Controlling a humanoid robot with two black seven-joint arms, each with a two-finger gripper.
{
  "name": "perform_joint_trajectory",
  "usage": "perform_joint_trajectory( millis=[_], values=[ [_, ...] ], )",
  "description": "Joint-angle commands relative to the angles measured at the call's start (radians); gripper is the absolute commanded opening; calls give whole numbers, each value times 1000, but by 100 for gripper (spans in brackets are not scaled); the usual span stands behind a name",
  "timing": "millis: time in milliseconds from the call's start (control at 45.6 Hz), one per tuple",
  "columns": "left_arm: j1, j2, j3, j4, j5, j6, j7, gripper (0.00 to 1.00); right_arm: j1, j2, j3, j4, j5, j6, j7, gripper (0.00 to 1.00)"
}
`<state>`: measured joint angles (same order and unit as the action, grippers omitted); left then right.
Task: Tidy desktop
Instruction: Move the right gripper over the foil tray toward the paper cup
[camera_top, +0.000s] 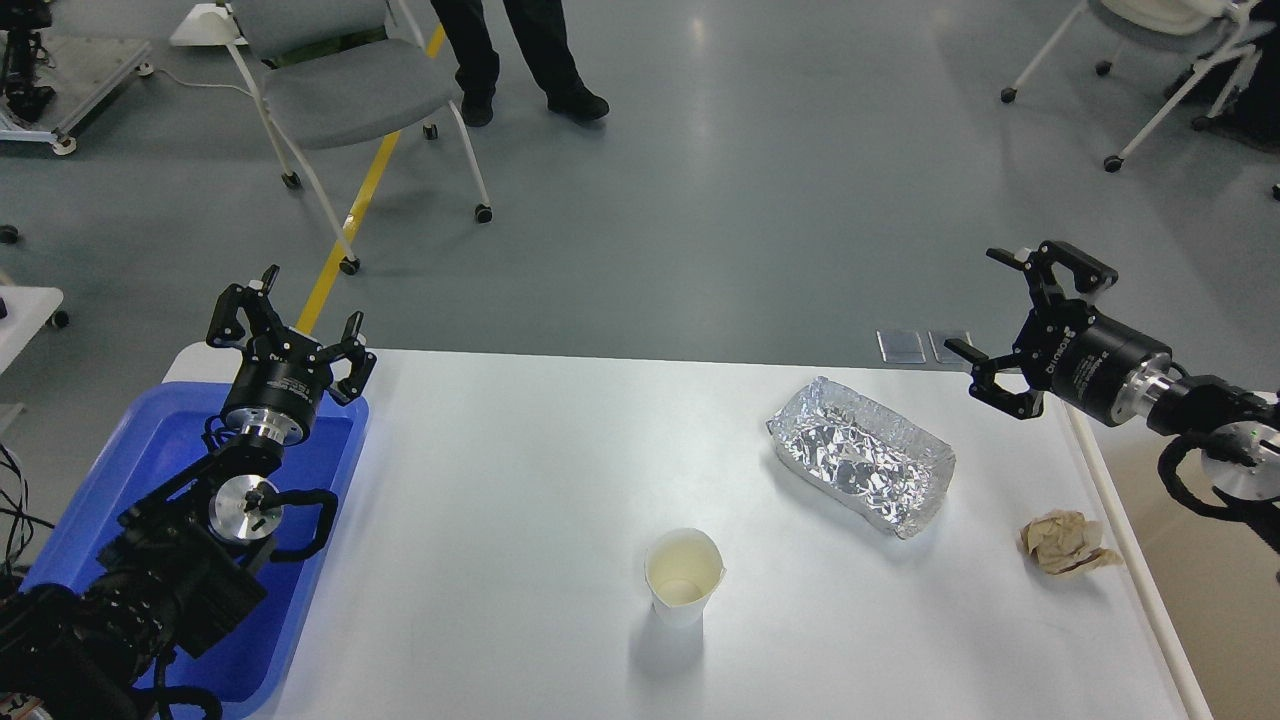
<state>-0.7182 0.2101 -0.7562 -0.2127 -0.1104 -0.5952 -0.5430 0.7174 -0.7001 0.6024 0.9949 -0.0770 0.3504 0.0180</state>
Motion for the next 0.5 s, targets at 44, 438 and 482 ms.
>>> perform_joint_trajectory(
  millis=[44, 438, 482],
  values=[
    [0, 0, 0, 1, 0, 0, 0, 100, 24, -71, -101, 273, -207, -111, -1, 100],
    [0, 0, 0, 1, 0, 0, 0, 100, 192, -36, -272, 422, -368, -214, -59, 100],
    [0, 0, 0, 1, 0, 0, 0, 100, 246, -36, -332, 421, -382, -235, -85, 100]
  ],
)
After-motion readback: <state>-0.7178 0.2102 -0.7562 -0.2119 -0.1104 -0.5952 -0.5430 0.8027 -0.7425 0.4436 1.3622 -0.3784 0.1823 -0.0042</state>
